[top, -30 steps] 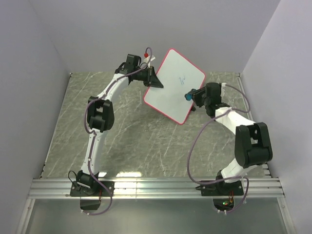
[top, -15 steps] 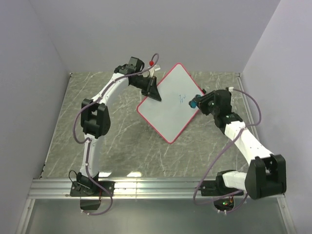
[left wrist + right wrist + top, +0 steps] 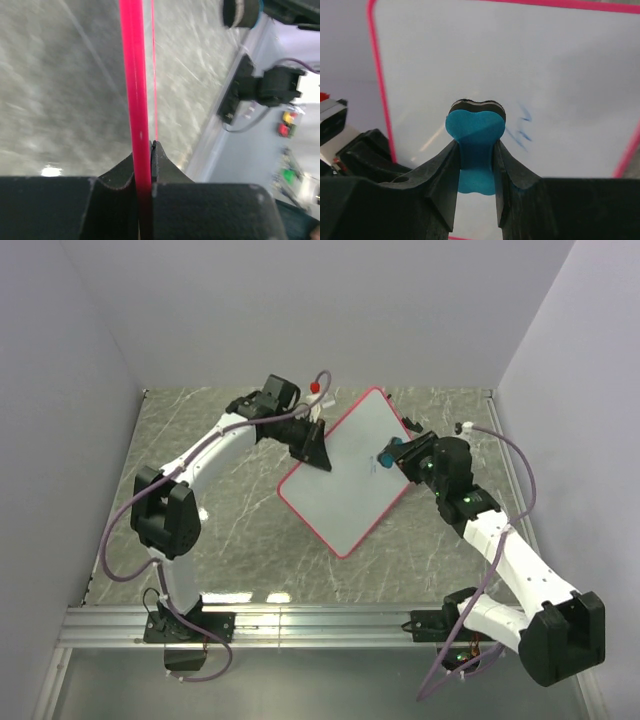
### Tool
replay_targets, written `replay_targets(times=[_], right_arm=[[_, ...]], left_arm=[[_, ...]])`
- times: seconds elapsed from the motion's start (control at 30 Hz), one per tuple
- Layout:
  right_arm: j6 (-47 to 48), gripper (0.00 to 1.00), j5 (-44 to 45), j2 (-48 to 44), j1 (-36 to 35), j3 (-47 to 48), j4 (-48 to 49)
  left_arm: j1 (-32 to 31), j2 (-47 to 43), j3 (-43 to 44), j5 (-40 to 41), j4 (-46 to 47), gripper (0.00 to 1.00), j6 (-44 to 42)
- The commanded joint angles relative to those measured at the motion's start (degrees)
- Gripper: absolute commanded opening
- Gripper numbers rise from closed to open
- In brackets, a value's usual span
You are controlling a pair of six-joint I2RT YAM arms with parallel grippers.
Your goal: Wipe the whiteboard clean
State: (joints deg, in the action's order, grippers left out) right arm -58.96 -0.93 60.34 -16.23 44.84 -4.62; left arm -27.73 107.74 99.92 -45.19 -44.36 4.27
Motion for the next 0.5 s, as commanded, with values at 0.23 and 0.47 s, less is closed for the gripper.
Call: replay_targets(times=[0.23,0.47], right_arm=[[-5.4,0.00,11.6,4.4,-15.5,-1.4,9.0],[-4.3,0.00,17.4,-1.0,-17.3,-7.8,3.2]], left_arm=[[-5.6,-22.0,-23.3,-7.8,30.2,0.00,27.8],[-5.6,-26.9,-21.8,-6.6,29.9,0.00,30.4]])
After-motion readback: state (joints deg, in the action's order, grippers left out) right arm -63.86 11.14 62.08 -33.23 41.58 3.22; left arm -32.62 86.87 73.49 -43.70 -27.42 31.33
